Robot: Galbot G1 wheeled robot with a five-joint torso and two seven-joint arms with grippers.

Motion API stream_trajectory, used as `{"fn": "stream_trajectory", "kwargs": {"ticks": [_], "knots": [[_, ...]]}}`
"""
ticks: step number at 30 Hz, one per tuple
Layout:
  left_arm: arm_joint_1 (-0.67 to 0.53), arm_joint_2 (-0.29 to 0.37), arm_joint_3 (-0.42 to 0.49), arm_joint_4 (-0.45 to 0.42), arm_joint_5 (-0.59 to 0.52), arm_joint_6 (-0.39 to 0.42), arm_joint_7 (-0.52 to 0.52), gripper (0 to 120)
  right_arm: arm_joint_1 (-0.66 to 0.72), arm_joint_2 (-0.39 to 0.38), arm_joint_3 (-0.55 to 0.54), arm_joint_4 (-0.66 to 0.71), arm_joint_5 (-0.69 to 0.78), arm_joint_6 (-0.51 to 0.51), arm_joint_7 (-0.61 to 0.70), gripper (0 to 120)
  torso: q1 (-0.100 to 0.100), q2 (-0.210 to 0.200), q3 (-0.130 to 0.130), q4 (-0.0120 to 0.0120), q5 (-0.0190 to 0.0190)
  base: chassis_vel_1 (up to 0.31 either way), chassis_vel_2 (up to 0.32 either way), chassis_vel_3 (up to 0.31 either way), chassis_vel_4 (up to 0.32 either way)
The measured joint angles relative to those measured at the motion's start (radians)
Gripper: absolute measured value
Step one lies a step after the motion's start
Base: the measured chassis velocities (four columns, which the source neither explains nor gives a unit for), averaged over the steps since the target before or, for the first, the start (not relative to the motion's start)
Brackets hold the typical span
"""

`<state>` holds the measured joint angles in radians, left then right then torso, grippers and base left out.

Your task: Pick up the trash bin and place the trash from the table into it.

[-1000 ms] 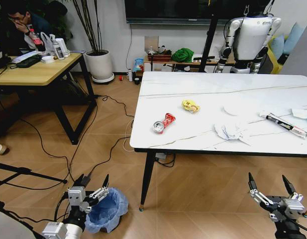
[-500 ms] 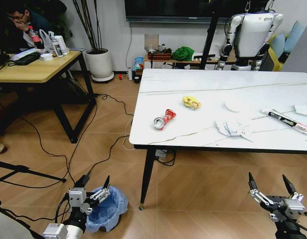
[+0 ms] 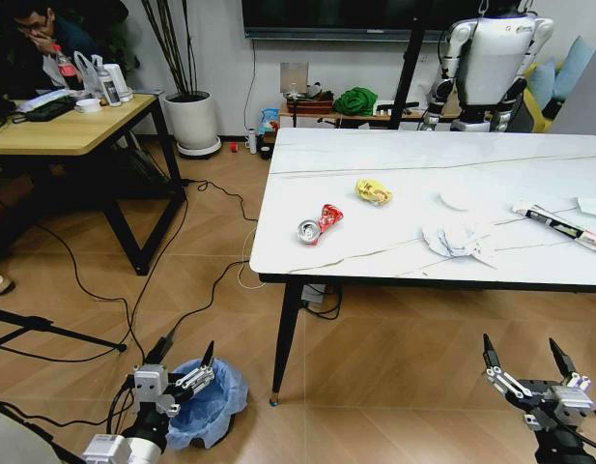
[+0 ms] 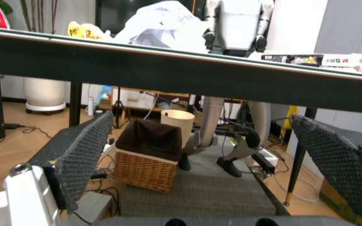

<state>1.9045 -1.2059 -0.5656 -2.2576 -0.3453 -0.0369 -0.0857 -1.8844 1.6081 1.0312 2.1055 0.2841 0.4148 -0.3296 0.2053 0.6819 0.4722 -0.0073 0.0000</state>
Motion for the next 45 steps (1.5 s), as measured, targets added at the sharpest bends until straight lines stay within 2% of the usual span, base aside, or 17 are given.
{"fn": "stream_trajectory", "kwargs": {"ticks": [30,38,45], "knots": [[0.017,-0.019,-0.014,0.001,0.005,-0.011,0.009,100,0.000,-0.005,-0.014,-0.028,-0.006,0.013,-0.007,100,-0.052,-0.128,-0.077,0.0000,0.0000,0.000,0.000,0.000,0.000],[0.025,0.009,-0.032,0.014,-0.016,-0.017,0.010,100,0.011,-0.001,-0.032,-0.064,-0.038,0.036,-0.018,100,-0.065,-0.160,-0.095,0.0003,-0.0001,0.000,0.000,0.000,0.000],[0.040,-0.005,-0.031,0.017,-0.013,-0.022,0.015,100,0.010,0.000,-0.041,-0.077,-0.040,0.048,-0.022,100,-0.075,-0.188,-0.112,0.0000,0.0000,0.000,0.000,0.000,0.000]]}}
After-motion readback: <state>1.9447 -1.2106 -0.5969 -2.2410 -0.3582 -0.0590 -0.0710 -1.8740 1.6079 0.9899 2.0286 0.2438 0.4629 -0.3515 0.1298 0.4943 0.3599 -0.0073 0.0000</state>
